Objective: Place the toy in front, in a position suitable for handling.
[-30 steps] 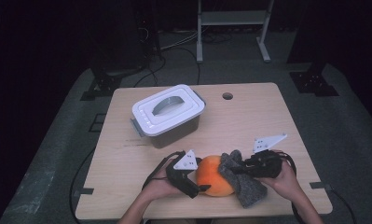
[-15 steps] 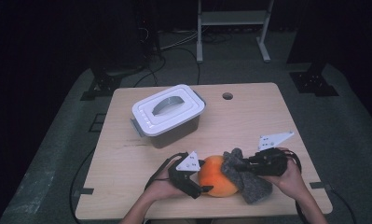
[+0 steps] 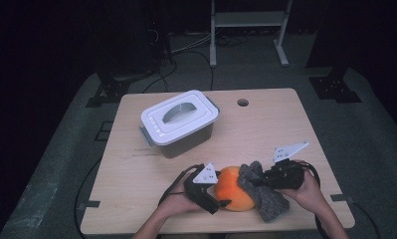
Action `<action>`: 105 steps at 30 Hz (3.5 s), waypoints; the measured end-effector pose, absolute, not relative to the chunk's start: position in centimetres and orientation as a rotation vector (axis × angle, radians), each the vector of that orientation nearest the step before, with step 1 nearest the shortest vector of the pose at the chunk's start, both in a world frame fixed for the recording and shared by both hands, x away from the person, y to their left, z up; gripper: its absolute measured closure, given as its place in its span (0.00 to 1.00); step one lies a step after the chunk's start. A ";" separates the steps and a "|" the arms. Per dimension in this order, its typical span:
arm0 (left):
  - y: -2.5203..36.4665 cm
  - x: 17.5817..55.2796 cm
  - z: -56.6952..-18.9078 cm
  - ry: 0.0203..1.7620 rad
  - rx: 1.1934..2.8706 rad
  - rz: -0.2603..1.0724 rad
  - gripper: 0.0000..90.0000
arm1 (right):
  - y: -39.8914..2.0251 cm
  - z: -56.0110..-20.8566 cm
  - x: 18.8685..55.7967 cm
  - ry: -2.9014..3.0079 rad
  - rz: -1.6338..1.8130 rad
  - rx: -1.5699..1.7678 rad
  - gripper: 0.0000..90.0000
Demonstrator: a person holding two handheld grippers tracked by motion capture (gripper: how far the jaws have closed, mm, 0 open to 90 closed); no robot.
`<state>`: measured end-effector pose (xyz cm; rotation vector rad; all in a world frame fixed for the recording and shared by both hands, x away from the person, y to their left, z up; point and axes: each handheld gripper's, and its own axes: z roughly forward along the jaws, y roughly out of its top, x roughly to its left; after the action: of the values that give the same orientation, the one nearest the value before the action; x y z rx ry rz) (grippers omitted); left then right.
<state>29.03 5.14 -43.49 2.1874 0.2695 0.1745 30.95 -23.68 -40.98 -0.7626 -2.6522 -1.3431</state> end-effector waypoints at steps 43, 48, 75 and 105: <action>5.4 28.2 -41.5 0.217 2.168 0.260 0.25 | -23.5 -39.3 30.2 -2.710 -1.388 -0.773 0.86; 5.6 28.8 -41.2 0.288 2.133 0.191 0.12 | -22.9 -40.0 30.0 -2.687 -1.346 -0.725 0.86; 4.9 28.0 -41.7 0.212 2.162 0.240 0.16 | -22.0 -39.0 29.4 -2.767 -1.322 -0.669 0.86; 5.9 28.6 -42.5 0.210 2.173 0.243 0.22 | -22.3 -40.0 29.9 -2.707 -1.360 -0.720 0.86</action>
<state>28.63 5.92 -42.45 2.1728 0.2103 0.2433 29.91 -22.28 -39.96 -0.7196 -2.7073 -1.3601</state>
